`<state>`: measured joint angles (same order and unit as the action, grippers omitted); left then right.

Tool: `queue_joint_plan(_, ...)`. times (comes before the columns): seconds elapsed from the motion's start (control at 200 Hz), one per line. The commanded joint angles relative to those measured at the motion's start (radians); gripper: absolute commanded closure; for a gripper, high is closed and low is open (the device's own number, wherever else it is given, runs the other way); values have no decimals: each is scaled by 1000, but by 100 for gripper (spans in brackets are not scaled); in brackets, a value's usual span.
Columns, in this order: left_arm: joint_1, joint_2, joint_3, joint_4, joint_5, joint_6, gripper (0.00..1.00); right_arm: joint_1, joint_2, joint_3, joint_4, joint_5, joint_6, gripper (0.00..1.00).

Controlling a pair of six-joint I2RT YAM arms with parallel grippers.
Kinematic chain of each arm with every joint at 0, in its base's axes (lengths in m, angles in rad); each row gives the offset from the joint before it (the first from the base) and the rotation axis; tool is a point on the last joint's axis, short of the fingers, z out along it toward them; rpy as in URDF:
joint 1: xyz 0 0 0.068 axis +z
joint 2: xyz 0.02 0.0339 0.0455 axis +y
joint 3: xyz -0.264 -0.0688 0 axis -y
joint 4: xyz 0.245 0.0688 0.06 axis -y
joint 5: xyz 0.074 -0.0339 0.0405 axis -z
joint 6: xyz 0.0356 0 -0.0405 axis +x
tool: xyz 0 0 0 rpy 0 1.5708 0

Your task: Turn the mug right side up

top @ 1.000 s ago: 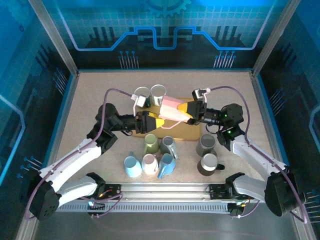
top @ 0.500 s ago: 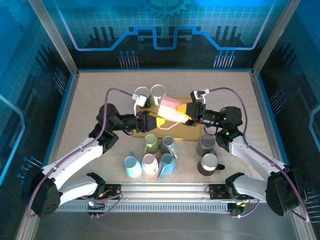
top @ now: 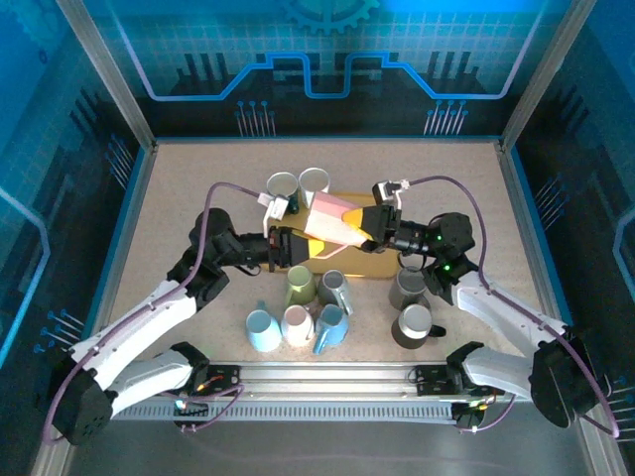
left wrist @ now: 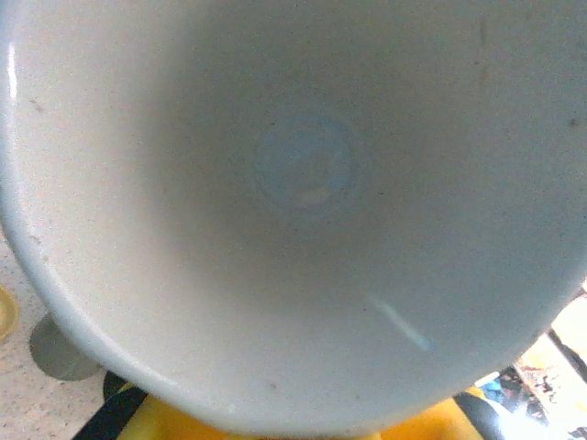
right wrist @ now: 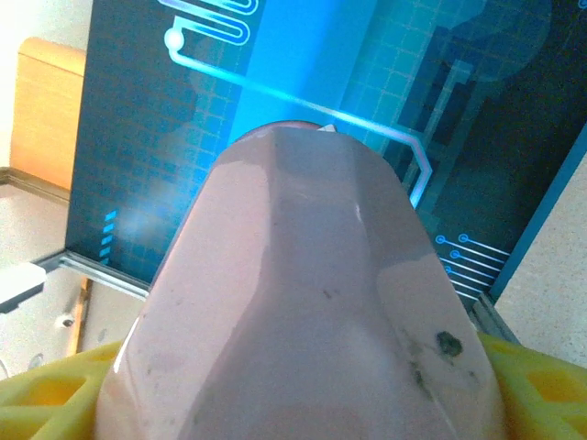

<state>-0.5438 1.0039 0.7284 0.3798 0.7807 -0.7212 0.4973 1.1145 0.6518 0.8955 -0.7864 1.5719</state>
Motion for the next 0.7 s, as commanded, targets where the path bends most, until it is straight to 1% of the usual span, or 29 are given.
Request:
queue_joint_plan(0.0,-5,-41,41,-53,-34,69,100,15,-61,24,-121,6,-173,33)
queue_joint_plan(0.11,-8,-51,45,-92,-38,94,100,18,-125,31,-268,50,-291,15)
queue_joint_plan(0.17,-13,-58,46,-115,-44,110,100,18,-159,39,-366,74,-359,9)
queue_joint_plan(0.25,-16,-64,58,-169,-69,143,100,17,-208,57,-531,117,-467,7)
queue_joint_plan(0.33,-22,-64,91,-265,-120,193,100,10,-266,100,-776,189,-607,4)
queue_joint_plan(0.39,-34,-51,132,-360,-186,236,100,-2,-298,153,-986,280,-713,1)
queue_joint_plan(0.445,-46,-29,173,-428,-227,275,100,-14,-319,204,-1175,391,-807,0)
queue_joint_plan(0.48,-54,-13,196,-460,-256,294,100,-26,-331,222,-1265,463,-851,0)
queue_joint_plan(0.58,-85,58,280,-561,-370,335,100,-48,-375,275,-1428,641,-900,0)
queue_joint_plan(0.695,-132,185,415,-688,-534,373,100,-49,-397,317,-1525,745,-943,0)
